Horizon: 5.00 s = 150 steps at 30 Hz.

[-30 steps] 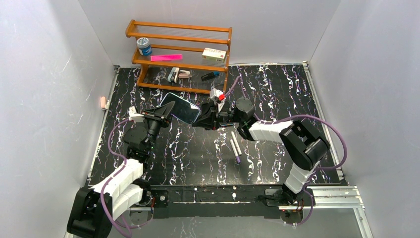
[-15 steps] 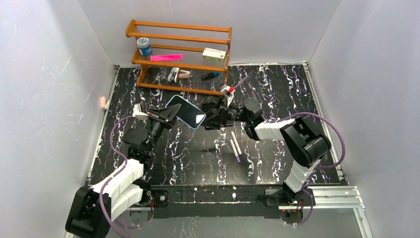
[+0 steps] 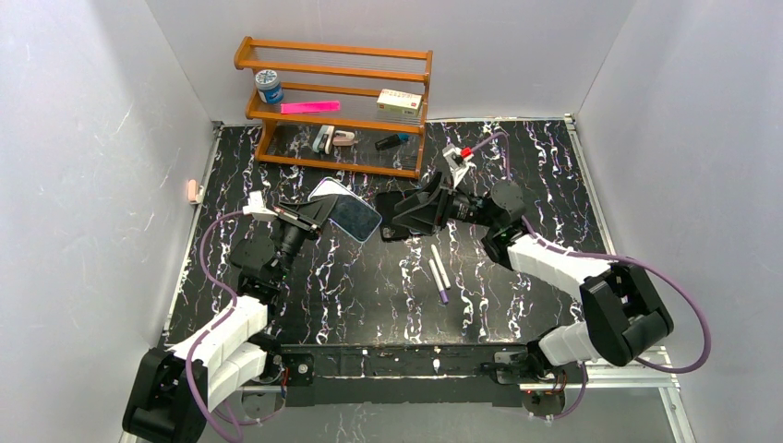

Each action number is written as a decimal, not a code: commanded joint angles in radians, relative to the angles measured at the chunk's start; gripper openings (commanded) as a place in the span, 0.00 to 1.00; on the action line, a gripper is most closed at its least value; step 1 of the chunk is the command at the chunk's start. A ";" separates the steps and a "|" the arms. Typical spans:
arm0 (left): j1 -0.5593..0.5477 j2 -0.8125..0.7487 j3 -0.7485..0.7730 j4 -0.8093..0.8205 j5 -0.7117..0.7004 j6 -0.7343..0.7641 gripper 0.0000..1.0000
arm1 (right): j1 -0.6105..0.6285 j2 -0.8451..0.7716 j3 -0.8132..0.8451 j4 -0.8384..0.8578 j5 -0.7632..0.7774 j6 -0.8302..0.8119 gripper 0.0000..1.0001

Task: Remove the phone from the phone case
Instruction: Remove the phone case from the phone.

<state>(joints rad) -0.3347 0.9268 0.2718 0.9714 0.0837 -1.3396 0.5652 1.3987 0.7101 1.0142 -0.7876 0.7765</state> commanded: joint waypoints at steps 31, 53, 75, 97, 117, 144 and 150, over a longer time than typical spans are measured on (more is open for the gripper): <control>0.007 -0.011 0.083 0.078 0.096 0.058 0.00 | 0.047 0.027 0.119 -0.088 -0.077 0.132 0.61; 0.007 -0.023 0.093 0.079 0.092 0.047 0.00 | 0.059 0.038 0.119 -0.121 -0.046 0.108 0.62; -0.008 0.024 0.136 0.142 0.207 0.041 0.00 | 0.060 0.098 0.175 -0.046 -0.095 0.156 0.59; -0.164 0.127 0.219 0.198 0.353 0.168 0.00 | 0.073 0.159 0.259 0.016 -0.115 0.186 0.29; -0.152 -0.170 0.136 -0.178 0.147 0.475 0.61 | 0.031 0.096 0.205 0.080 -0.108 0.244 0.01; -0.178 -0.096 0.078 -0.174 0.242 0.499 0.59 | 0.029 0.085 0.195 0.155 -0.073 0.321 0.01; -0.195 -0.049 0.101 -0.143 0.238 0.492 0.57 | 0.029 0.087 0.198 0.159 -0.089 0.325 0.01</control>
<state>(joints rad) -0.5156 0.8547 0.3412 0.7784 0.3157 -0.8505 0.5953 1.5246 0.8864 1.0508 -0.8742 1.0775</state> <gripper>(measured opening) 0.578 0.161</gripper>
